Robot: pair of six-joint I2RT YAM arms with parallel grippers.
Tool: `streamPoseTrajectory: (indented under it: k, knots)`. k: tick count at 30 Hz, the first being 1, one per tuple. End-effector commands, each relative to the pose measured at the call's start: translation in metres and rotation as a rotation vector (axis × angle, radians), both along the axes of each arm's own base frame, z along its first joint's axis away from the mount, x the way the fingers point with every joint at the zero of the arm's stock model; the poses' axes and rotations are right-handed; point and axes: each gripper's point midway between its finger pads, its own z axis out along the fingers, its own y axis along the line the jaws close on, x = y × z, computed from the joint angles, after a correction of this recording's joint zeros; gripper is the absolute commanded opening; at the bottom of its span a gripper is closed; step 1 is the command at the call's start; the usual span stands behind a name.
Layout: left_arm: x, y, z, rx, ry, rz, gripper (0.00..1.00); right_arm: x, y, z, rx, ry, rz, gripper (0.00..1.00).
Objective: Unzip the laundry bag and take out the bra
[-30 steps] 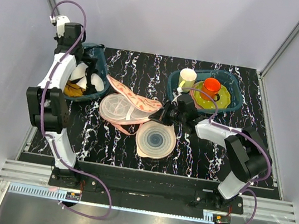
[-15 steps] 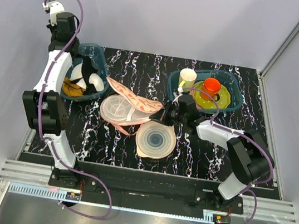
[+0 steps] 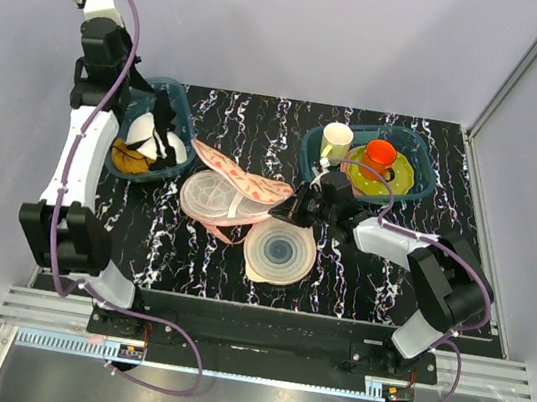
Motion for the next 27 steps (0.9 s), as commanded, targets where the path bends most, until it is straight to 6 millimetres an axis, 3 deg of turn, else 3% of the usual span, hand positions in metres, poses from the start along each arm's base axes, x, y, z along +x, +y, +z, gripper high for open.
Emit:
streamPoseTrajectory:
  k: [1,6,9,10,14,19,23,27]
  knots:
    - [-0.021,-0.02,0.05,-0.002,-0.154,-0.106,0.0,0.005,0.0,0.024,0.045,-0.078,-0.002,0.0]
    - [-0.007,-0.03,0.016,0.001,-0.083,-0.18,0.0,0.006,0.001,0.025,0.045,-0.08,0.0,0.0]
    - [0.019,-0.044,-0.032,0.001,-0.014,-0.317,0.0,0.008,0.001,0.025,0.046,-0.079,-0.006,0.0]
    - [0.031,-0.033,-0.059,-0.026,0.016,-0.33,0.0,0.008,0.001,0.027,0.05,-0.081,-0.007,0.0]
    - [0.046,-0.021,-0.105,-0.139,0.077,-0.367,0.0,0.008,-0.001,0.03,0.047,-0.087,-0.018,0.0]
    - [0.044,-0.007,-0.122,-0.136,0.109,-0.294,0.0,0.007,-0.002,0.025,0.04,-0.081,-0.022,0.0]
    - [0.04,0.028,-0.136,-0.093,0.16,-0.11,0.0,0.007,0.001,0.024,0.051,-0.072,-0.012,0.0]
    - [0.039,0.044,-0.15,-0.104,0.189,-0.043,0.0,0.006,0.0,0.025,0.046,-0.078,-0.012,0.0]
